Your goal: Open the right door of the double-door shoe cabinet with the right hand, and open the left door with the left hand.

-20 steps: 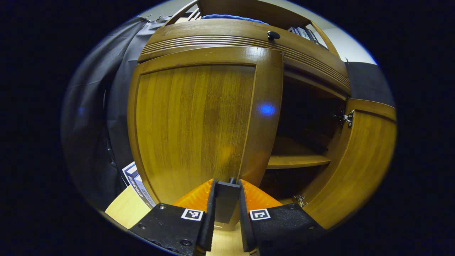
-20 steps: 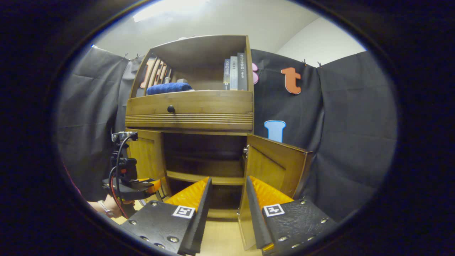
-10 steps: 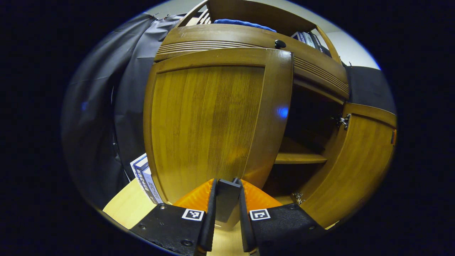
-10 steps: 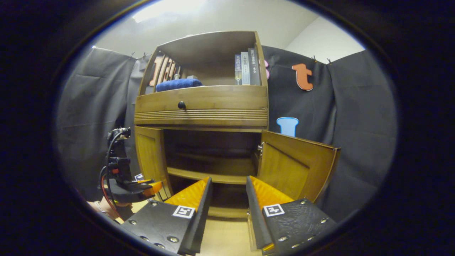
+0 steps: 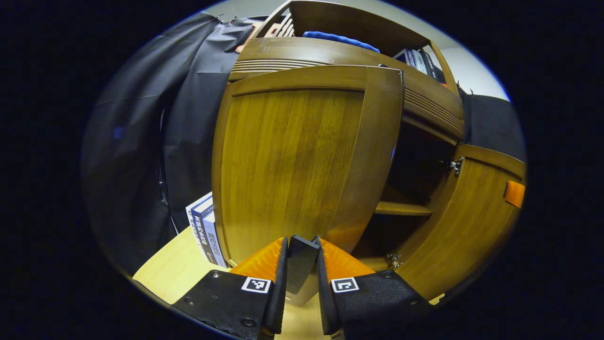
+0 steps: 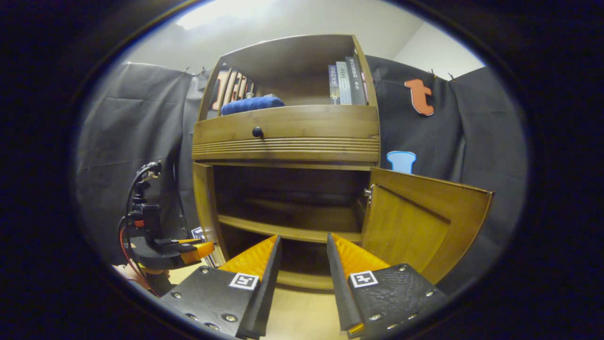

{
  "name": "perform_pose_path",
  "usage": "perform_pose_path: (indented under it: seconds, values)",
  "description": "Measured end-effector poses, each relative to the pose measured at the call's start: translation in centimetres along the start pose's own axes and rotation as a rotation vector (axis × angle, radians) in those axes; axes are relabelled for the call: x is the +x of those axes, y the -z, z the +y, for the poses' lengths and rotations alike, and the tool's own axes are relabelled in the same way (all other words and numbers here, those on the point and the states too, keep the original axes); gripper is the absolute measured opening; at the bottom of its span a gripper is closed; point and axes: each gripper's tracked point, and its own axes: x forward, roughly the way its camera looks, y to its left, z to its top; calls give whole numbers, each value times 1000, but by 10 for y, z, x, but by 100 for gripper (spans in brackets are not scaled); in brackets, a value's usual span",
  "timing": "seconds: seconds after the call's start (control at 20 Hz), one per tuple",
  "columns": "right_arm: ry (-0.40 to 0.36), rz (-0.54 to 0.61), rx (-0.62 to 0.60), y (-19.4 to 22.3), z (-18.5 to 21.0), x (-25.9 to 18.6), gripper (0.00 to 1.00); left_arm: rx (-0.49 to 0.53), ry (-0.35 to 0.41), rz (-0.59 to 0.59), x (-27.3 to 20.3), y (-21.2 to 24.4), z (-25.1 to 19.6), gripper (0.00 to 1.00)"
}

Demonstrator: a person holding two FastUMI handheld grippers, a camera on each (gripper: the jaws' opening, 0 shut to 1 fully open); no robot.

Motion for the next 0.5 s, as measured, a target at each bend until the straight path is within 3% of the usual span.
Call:
perform_pose_path:
  seconds: [0.05,0.5]
  values:
    - [-13,3,0,1,4,2,56,-3,-1,1,-4,0,3,33]
    - [-120,19,-29,7,41,15,53,-57,-40,-11,-38,0,33,33]
